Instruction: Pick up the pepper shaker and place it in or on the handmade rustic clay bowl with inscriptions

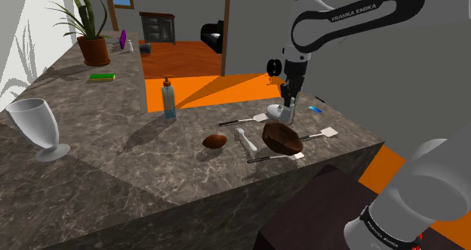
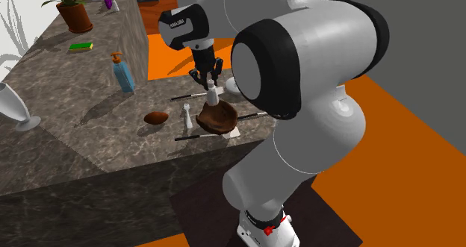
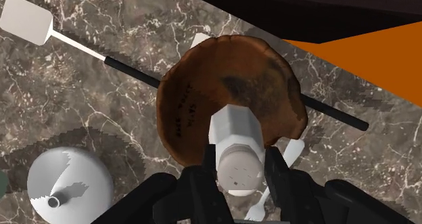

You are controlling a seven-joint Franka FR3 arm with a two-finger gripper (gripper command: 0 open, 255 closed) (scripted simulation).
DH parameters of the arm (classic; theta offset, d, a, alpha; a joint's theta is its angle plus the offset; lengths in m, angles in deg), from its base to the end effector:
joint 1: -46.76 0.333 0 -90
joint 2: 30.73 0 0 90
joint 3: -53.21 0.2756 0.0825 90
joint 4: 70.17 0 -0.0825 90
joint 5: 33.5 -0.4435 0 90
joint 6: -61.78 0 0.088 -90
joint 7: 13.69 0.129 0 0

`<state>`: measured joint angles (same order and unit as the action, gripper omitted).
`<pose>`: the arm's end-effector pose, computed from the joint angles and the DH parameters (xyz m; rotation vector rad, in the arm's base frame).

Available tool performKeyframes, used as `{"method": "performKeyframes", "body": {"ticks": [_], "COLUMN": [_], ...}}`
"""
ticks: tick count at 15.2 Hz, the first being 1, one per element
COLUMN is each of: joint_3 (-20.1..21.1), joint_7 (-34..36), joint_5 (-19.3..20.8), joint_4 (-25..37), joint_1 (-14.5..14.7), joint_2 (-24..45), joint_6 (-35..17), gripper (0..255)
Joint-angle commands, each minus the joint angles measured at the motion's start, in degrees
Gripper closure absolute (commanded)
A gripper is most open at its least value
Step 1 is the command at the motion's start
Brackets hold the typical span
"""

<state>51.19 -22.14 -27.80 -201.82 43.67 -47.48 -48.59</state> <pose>0.5115 -0.0544 0.3735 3.0631 0.1510 -0.1351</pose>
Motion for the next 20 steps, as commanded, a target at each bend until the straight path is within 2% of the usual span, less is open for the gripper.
{"method": "performKeyframes", "body": {"ticks": [1, 11, 19, 20], "joint_3": [-0.08, -0.22, -0.22, -0.22], "joint_7": [0.05, 0.68, 0.68, 0.68], "joint_5": [0.06, 0.41, 0.41, 0.41], "joint_4": [-0.87, -5.86, -5.86, -5.86], "joint_1": [-0.04, -0.15, -0.15, -0.15], "joint_2": [0.74, 3.81, 3.81, 3.82], "joint_6": [-1.65, -9.71, -9.71, -9.71], "gripper": [255, 255, 255, 0]}}
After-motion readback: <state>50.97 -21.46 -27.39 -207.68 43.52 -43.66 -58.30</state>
